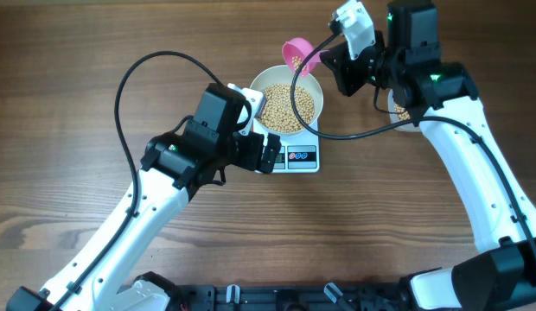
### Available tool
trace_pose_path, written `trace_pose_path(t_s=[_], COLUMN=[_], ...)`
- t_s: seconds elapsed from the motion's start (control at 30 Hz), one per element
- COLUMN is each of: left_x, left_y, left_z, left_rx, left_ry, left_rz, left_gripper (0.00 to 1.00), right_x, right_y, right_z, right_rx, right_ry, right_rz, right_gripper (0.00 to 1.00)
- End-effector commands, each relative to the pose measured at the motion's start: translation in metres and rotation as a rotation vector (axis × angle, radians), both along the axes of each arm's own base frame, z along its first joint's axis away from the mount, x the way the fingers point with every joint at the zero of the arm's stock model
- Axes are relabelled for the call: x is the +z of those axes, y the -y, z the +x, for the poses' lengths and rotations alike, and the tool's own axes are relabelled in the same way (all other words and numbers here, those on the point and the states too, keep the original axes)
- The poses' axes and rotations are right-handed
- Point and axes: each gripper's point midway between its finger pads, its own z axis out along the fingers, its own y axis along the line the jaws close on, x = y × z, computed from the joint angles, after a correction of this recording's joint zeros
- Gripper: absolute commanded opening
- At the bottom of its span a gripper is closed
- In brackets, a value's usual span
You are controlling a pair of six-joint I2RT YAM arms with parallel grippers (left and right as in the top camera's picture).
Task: Scoop item into bowl and weigh 150g on scale
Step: 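Tilt the scoop above the bowl to trickle soybeans in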
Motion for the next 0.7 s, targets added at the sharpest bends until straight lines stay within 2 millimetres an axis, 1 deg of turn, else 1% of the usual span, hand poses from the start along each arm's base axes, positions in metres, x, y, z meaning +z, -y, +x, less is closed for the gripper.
trace_pose_path(t_s=[0.0, 0.33, 0.53, 0.67], left_x=[0.007, 0.007, 0.007, 0.007], left_y=[-0.002, -0.002, -0.002, -0.002], left_z=[0.005, 0.005, 0.005, 0.005], left_rx=[0.015, 0.015, 0.015, 0.015], left_ry=[0.018, 0.018, 0.018, 0.018], left_rz=[-0.008, -0.008, -0.008, -0.008], left_gripper=[1.0, 1.0, 1.0, 1.0], right_x=[-0.001, 0.002, -0.01, -0.011], right_y=[-0.007, -0.007, -0.006, -0.005], right_z=[0.001, 0.003, -0.002, -0.001], right_rx=[0.007, 0.011, 0.071, 0.083], right_ry=[-0.022, -0.003, 0.008, 0.023], right_rz=[0.031, 0.03, -0.04, -0.06], right_gripper=[0.04, 0.04, 0.04, 0.04])
